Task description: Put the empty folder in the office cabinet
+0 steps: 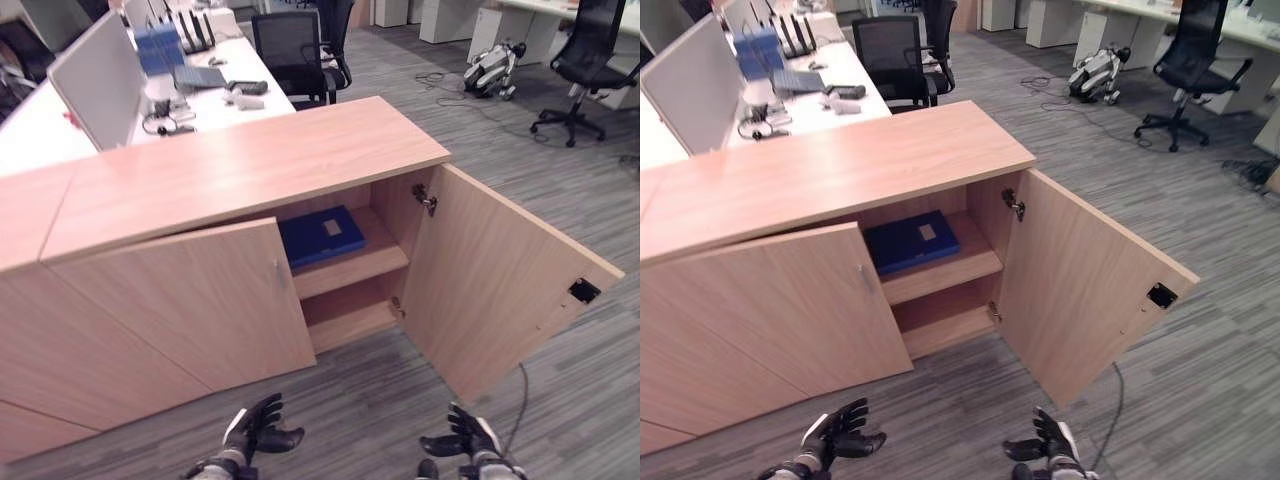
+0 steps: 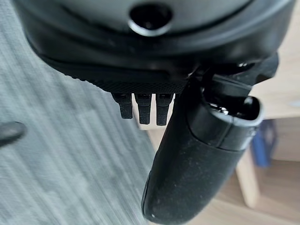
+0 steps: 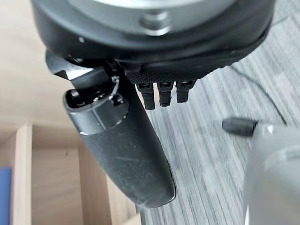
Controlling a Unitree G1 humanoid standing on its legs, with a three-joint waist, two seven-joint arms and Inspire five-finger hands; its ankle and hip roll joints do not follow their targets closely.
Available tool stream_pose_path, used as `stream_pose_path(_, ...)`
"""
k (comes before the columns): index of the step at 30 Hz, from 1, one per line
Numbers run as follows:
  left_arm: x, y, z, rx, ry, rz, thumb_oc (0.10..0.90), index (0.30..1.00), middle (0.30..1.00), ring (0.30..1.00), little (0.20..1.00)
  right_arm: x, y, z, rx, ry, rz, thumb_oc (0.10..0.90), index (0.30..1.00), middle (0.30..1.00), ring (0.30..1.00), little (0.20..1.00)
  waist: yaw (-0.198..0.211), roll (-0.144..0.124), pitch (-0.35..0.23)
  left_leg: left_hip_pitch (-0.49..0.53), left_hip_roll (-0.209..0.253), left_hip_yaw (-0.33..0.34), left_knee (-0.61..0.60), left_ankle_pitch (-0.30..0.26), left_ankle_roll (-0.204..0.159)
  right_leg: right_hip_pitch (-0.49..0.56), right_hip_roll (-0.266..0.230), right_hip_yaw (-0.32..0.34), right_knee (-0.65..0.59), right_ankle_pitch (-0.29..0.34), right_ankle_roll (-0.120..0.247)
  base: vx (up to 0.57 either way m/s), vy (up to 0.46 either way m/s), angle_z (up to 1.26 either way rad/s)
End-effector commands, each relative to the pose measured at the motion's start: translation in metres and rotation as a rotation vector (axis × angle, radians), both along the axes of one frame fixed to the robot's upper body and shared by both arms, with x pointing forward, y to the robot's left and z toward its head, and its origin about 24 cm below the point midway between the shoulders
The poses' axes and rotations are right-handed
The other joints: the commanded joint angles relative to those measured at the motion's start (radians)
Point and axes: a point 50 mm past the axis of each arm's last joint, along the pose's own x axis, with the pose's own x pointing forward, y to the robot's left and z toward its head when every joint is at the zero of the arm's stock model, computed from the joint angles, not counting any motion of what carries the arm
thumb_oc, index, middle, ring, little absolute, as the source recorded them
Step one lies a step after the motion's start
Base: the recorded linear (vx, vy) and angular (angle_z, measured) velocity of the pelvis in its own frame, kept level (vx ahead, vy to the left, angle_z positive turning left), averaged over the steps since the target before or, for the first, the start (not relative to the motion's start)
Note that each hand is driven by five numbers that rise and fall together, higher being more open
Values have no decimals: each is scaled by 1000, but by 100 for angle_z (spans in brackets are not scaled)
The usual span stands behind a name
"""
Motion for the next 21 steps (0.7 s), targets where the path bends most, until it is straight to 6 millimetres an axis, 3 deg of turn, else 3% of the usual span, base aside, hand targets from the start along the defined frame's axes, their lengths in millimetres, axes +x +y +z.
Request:
stream_pose_path(1,58,-1,39,-10,-260,-39,800,900,900,900,900,46,8,25,15,-204,49,800,900,900,900,900,-28,-51,-8,52,-37,-47,25,-87,-20,11,-12,22,74,-124,37,78,-236,-65)
stream_pose_path(4,58,-2,35,-9,-246,-28,800,900,900,900,900,45,8,26,12,-199,69,800,900,900,900,900,-49,-32,-10,51,0,-24,58,-63,-45,17,19,42,77,-149,17,51,-192,-62)
stream_pose_path(5,59,-2,33,-19,-235,-6,800,900,900,900,900,45,7,26,13,-198,77,800,900,900,900,900,-64,-21,-6,38,34,-17,118,-21,-70,25,45,53,77,-168,-1,31,-129,-9)
stream_pose_path(7,59,-2,33,-19,-235,-6,800,900,900,900,900,45,7,26,12,-199,77,800,900,900,900,900,-64,-18,-6,35,38,-18,123,-23,-73,25,49,52,77,-168,-3,31,-143,-24)
stream_pose_path(9,58,1,27,-64,-202,82,800,900,900,900,900,43,5,26,7,-194,82,800,900,900,900,900,-71,-20,17,-40,98,-46,329,96,-98,66,85,79,58,-196,-48,46,-255,-55)
stream_pose_path(12,52,2,21,-82,-177,129,800,900,900,900,900,43,-4,26,-26,-170,84,800,900,900,900,900,-56,-51,43,-121,80,-127,512,144,-91,102,93,136,41,-206,-84,73,-148,-58)
stream_pose_path(15,42,3,14,-72,-137,129,800,900,900,900,900,42,-8,25,-39,-154,75,800,900,900,900,900,-30,-50,42,-144,57,-173,419,97,-66,112,90,174,38,-216,-73,113,35,-82)
stream_pose_path(18,32,1,8,-59,-105,112,800,900,900,900,900,45,-14,27,-51,-157,64,800,900,900,900,900,0,-31,48,-155,-12,-252,213,19,-44,129,93,196,39,-228,-56,139,93,-28)
stream_pose_path(21,26,4,2,-34,-64,90,800,900,900,900,900,46,-20,28,-47,-171,8,800,900,900,900,900,-11,-19,40,-88,-25,-241,115,-6,-42,140,100,198,35,-234,-48,47,33,-27)
